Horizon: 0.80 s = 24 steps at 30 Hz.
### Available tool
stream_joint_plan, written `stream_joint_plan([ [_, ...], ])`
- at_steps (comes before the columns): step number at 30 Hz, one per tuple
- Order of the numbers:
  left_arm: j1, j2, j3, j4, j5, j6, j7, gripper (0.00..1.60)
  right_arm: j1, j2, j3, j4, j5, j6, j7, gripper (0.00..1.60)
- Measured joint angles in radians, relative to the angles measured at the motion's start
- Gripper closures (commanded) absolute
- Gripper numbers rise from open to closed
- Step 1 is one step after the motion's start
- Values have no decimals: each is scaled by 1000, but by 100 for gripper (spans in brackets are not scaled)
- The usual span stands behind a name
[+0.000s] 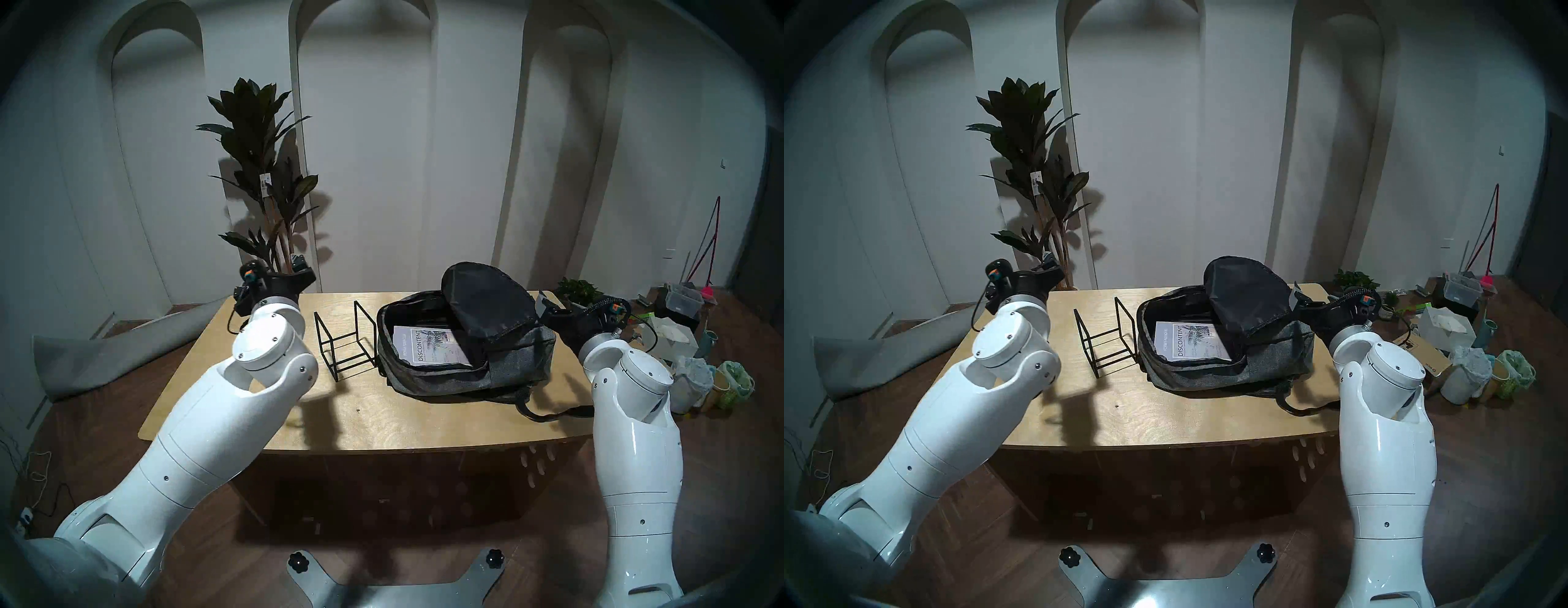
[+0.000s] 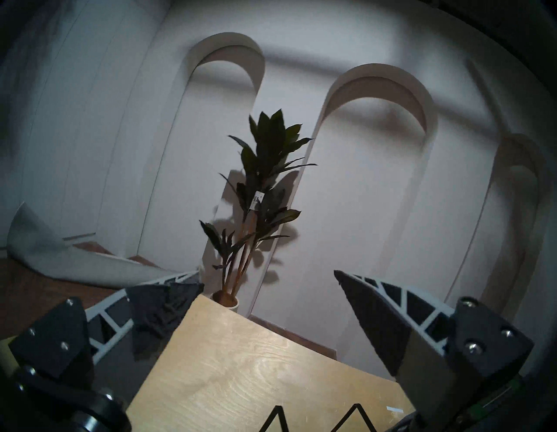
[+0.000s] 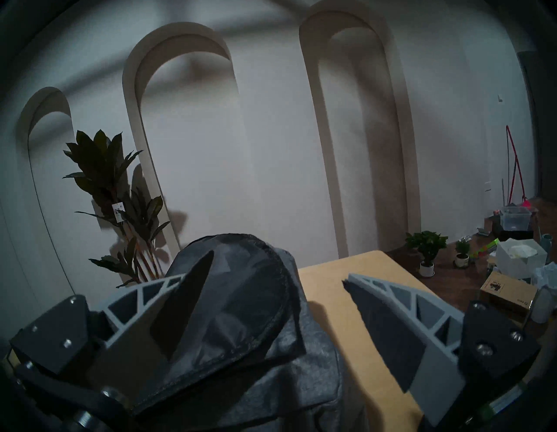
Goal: Put the book into the bag and close the bag
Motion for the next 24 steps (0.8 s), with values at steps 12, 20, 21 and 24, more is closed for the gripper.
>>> stream_joint_plan([
  [12,66,56,-81,-29,-123,43,15,0,6,-27,-27,6,0,52,-61,0],
  [20,75,74,-92,-29,-128,42,9,0,23,-40,-53,36,0,29,-81,0],
  [21,75,75,-92,-29,-128,42,9,0,24,-41,-55,38,0,26,-82,0],
  [24,76,79,-95,-29,-127,39,8,0,30,-44,-62,50,-2,13,-86,0],
])
